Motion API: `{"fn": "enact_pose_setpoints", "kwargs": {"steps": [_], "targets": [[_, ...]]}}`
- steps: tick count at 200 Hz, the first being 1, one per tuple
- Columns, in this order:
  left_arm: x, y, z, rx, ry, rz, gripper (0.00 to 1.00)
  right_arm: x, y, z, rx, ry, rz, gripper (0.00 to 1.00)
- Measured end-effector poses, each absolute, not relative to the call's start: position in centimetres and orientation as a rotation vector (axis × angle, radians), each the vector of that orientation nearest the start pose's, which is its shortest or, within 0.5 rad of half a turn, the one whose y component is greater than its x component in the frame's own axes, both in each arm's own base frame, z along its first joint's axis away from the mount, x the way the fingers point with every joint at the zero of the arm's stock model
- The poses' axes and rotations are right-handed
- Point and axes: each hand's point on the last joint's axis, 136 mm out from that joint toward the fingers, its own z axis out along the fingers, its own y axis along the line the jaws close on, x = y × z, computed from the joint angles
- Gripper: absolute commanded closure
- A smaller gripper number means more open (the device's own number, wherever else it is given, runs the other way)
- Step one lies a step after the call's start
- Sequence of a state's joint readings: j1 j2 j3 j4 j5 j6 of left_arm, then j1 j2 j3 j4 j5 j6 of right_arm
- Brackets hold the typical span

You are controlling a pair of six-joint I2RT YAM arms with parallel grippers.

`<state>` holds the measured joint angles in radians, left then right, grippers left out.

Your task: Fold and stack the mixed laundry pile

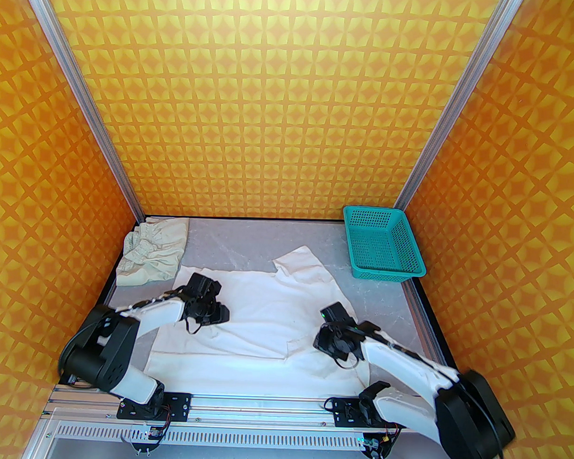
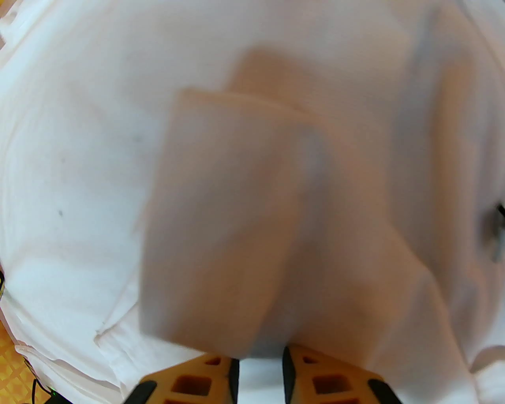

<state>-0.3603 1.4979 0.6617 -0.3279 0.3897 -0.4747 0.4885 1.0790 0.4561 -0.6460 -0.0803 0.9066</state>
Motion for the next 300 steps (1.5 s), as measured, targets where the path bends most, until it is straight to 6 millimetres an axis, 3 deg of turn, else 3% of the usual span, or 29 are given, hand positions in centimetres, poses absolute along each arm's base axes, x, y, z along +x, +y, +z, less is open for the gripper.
{"fn": "enact_pose_setpoints", "kwargs": {"steps": [25,40,62,94,108,127,168,192,244,269,300], "targets": [[25.6,-16.6,2.2,-0.054,2.836,-0.748,0.72,16.3,10.2,2.3,0.605,2.889,0.359,0.70],[25.7,-16.6,2.4,-0.057,2.846,-0.737,0.70,16.9,10.1,3.1,0.593,2.893,0.328,0.68],[27.4,-16.8,3.7,-0.050,2.834,-0.702,0.67,20.1,11.2,5.7,0.532,2.857,0.321,0.66],[32.9,-16.6,7.6,-0.062,2.732,-0.656,0.65,26.7,12.7,10.0,0.432,2.756,0.353,0.64],[35.7,-15.2,8.7,-0.113,2.699,-0.609,0.64,29.5,12.8,11.1,0.393,2.722,0.361,0.63],[38.8,-12.3,8.7,-0.209,2.696,-0.526,0.64,33.0,13.0,12.0,0.321,2.696,0.358,0.63],[44.2,-6.0,5.7,-0.394,2.739,-0.379,0.61,38.7,14.6,11.8,0.180,2.679,0.401,0.63],[46.3,-3.9,4.6,-0.449,2.754,-0.340,0.62,40.2,14.8,10.5,0.163,2.701,0.428,0.63],[51.2,-2.3,5.4,-0.449,2.704,-0.326,0.62,41.4,15.5,8.4,0.135,2.752,0.461,0.63],[51.6,-1.3,4.2,-0.480,2.715,-0.319,0.63,41.8,15.8,8.7,0.122,2.742,0.481,0.63],[51.0,1.4,2.6,-0.562,2.741,-0.306,0.62,42.7,16.0,9.4,0.105,2.721,0.489,0.63]]}}
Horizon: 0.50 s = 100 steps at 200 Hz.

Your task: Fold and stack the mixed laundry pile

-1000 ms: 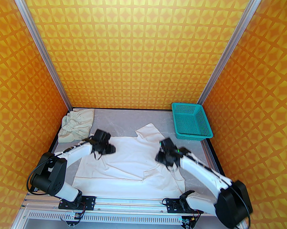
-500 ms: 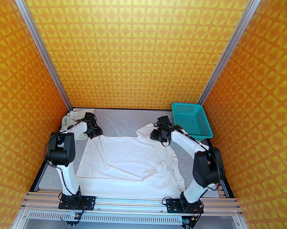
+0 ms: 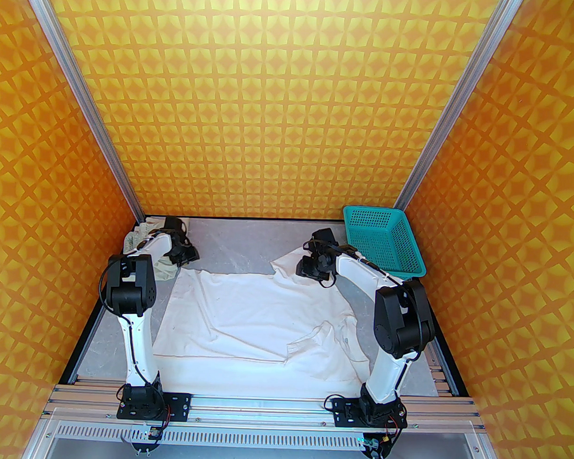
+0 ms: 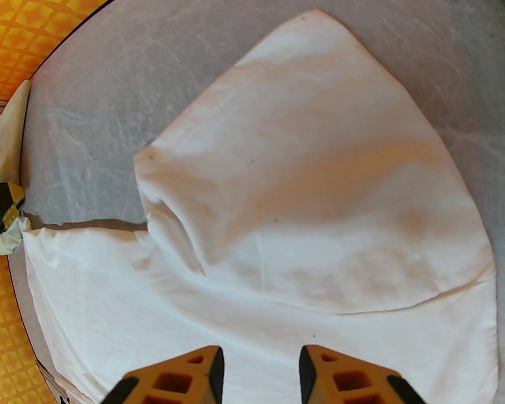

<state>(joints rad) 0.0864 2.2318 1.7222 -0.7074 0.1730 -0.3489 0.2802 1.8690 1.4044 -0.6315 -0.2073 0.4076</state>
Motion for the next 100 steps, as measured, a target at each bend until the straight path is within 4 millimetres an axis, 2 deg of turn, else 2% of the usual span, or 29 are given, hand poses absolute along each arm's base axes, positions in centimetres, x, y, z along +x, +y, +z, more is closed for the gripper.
{"fn": "enact_pose_setpoints", "kwargs": {"steps": [37,100], "targets": [[50.7,4.0,2.6,-0.591,2.736,-0.292,0.59,43.9,15.9,9.7,0.097,2.708,0.487,0.62],[50.3,3.3,2.6,-0.481,2.768,-0.297,0.58,44.2,15.5,9.6,0.098,2.721,0.475,0.62]]}}
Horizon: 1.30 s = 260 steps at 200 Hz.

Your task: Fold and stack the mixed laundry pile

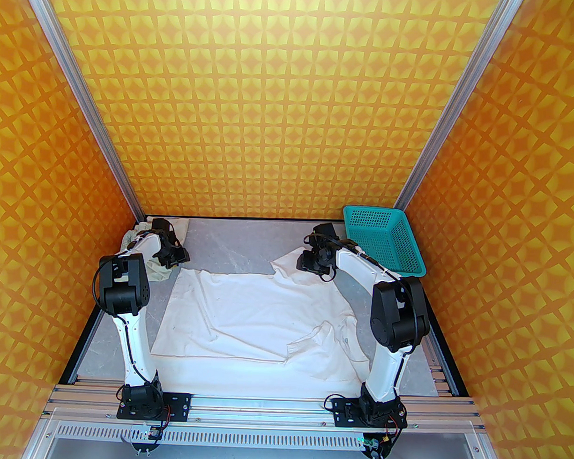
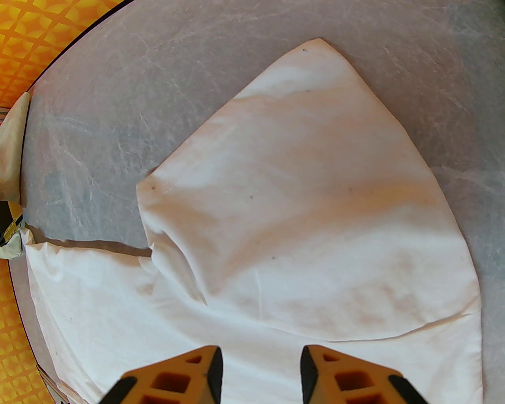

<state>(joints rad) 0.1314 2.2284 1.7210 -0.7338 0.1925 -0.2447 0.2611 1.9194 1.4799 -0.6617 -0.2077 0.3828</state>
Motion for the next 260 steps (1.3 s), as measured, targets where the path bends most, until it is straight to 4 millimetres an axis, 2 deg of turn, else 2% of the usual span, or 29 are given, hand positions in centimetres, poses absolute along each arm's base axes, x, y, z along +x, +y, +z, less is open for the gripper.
{"fn": "enact_pose_setpoints", "kwargs": {"steps": [44,95,113,125,150,171,208,239,260], "targets": [[49.1,2.5,2.5,-0.437,2.801,-0.291,0.67,44.1,15.2,9.5,0.102,2.727,0.470,0.61],[48.5,2.2,2.2,-0.405,2.824,-0.277,0.94,44.6,13.7,9.5,0.143,2.721,0.458,0.60],[48.3,2.0,2.3,-0.395,2.829,-0.278,1.00,45.1,13.1,9.5,0.164,2.724,0.443,0.59],[48.2,1.9,2.4,-0.380,2.832,-0.277,1.00,45.9,12.6,9.4,0.177,2.718,0.422,0.58],[48.1,1.7,2.7,-0.353,2.833,-0.275,1.00,48.2,12.1,9.0,0.173,2.704,0.371,0.48],[48.1,1.6,3.2,-0.324,2.826,-0.275,1.00,50.0,11.6,8.1,0.159,2.702,0.314,0.45],[48.1,1.3,3.5,-0.295,2.822,-0.296,1.00,53.2,10.9,5.7,0.110,2.722,0.203,0.46],[48.1,1.1,3.6,-0.282,2.822,-0.310,1.00,54.4,11.0,3.7,0.071,2.764,0.170,0.47],[48.1,1.0,3.6,-0.277,2.821,-0.319,1.00,55.0,11.0,2.5,0.049,2.790,0.151,0.52]]}}
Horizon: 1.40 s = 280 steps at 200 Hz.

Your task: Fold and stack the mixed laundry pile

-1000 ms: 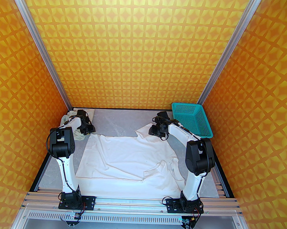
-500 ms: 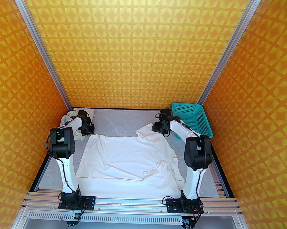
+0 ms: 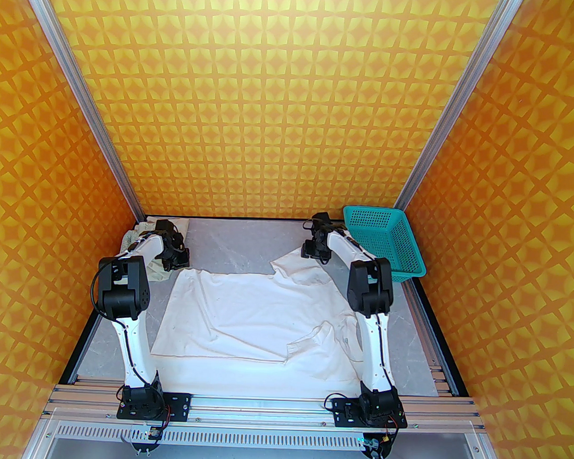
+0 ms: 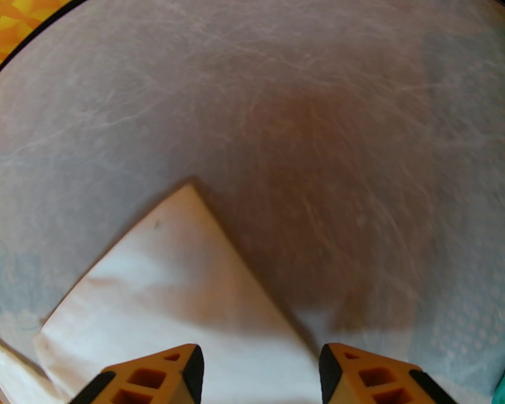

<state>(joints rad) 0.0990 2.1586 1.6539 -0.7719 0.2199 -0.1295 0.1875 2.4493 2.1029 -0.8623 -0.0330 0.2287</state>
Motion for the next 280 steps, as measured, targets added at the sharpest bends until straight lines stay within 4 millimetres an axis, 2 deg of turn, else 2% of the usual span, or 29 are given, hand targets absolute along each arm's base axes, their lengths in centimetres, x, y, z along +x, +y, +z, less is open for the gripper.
{"fn": "enact_pose_setpoints", "kwargs": {"steps": [35,89,118,138,184,210,244,280], "targets": [[48.1,0.9,3.6,-0.274,2.821,-0.326,1.00,55.3,10.9,2.2,0.011,2.811,0.128,0.67],[48.1,0.9,3.6,-0.260,2.824,-0.330,1.00,55.0,10.2,2.1,-0.022,2.839,0.110,1.00],[48.1,0.7,4.0,-0.249,2.816,-0.340,1.00,54.9,10.2,2.4,-0.041,2.838,0.107,1.00],[48.0,0.6,4.7,-0.234,2.802,-0.346,1.00,54.1,10.0,3.5,-0.044,2.837,0.109,1.00],[47.2,0.4,6.7,-0.213,2.768,-0.356,1.00,52.7,8.7,8.8,-0.016,2.760,0.133,1.00],[46.8,0.7,7.0,-0.219,2.763,-0.357,1.00,52.2,7.4,10.7,0.019,2.725,0.149,1.00],[46.2,1.4,7.0,-0.239,2.758,-0.356,1.00,51.2,5.6,10.8,0.070,2.732,0.155,1.00],[45.0,1.8,6.7,-0.258,2.767,-0.355,1.00,50.4,5.3,10.4,0.107,2.736,0.198,1.00]]}}
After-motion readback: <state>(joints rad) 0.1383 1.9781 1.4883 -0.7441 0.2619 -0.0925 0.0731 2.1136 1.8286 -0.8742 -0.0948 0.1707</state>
